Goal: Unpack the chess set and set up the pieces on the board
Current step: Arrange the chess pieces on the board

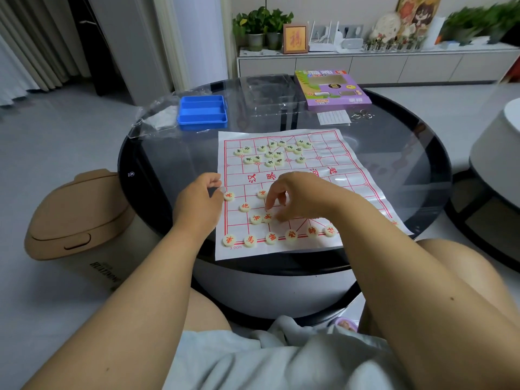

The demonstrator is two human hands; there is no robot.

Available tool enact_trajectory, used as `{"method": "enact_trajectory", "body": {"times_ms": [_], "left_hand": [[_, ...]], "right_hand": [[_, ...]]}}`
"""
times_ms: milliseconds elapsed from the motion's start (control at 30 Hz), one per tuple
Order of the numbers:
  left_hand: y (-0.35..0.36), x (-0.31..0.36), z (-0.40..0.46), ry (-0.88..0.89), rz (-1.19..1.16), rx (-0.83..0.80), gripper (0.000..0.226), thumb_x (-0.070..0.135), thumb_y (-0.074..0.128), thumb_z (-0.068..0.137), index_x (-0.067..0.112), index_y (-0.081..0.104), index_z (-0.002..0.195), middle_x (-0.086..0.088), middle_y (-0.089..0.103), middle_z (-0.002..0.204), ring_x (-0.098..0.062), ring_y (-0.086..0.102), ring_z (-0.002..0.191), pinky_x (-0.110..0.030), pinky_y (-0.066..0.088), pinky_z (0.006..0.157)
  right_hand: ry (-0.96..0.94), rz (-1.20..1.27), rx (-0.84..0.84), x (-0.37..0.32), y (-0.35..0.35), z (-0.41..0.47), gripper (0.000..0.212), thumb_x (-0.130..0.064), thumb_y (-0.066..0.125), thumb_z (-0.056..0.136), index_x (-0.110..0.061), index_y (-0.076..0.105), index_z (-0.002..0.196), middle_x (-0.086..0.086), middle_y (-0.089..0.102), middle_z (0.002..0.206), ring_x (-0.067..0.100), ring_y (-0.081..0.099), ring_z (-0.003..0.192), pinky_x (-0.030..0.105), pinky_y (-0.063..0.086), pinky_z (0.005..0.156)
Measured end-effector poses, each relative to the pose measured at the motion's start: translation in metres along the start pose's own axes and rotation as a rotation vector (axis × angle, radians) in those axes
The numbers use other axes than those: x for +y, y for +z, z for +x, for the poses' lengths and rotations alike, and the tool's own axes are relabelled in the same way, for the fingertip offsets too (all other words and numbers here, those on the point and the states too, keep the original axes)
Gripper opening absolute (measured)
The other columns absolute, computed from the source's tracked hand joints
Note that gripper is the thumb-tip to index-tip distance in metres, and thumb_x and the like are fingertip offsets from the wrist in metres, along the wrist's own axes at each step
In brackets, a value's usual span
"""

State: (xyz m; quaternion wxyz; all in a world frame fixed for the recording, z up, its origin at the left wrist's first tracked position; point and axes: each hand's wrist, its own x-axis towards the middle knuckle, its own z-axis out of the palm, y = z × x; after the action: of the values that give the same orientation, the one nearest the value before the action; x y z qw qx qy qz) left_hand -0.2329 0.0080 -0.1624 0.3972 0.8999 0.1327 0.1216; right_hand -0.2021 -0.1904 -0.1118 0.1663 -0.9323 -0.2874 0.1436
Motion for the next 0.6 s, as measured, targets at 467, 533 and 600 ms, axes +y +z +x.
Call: {"method": "enact_trajectory", "body": {"times_ms": [467,533,600], "left_hand": [[0.002,-0.006,0.003,0.005,0.005,0.004,0.029,0.025,0.052,0.098,0.022,0.054,0.127,0.006,0.061,0.125,-0.011,0.061,0.09,-0.022,0.047,0.056],[0.002,-0.006,0.002,0.001,-0.001,0.005,0.03,0.024,0.052,0.097,0.022,0.054,0.127,0.005,0.06,0.125,-0.011,0.061,0.09,-0.022,0.047,0.056],[0.002,-0.005,0.002,0.002,-0.005,0.004,0.03,0.024,0.052,0.097,0.022,0.054,0.127,0.005,0.06,0.125,-0.013,0.062,0.092,-0.022,0.047,0.057]], "right_hand": [[0.096,0.038,0.276,0.043,-0.024,-0.016,0.016,-0.03,0.07,0.082,-0.023,0.07,0.097,-0.007,0.06,0.088,0.012,0.056,0.082,0.023,0.046,0.07],[0.188,0.045,0.332,0.067,-0.031,-0.018,0.013,-0.031,0.071,0.081,-0.024,0.07,0.092,-0.01,0.061,0.084,0.012,0.059,0.08,0.025,0.047,0.072],[0.289,0.04,0.354,0.087,-0.032,-0.019,0.015,-0.032,0.071,0.08,-0.025,0.071,0.093,-0.011,0.062,0.081,0.015,0.061,0.076,0.029,0.046,0.076]]}}
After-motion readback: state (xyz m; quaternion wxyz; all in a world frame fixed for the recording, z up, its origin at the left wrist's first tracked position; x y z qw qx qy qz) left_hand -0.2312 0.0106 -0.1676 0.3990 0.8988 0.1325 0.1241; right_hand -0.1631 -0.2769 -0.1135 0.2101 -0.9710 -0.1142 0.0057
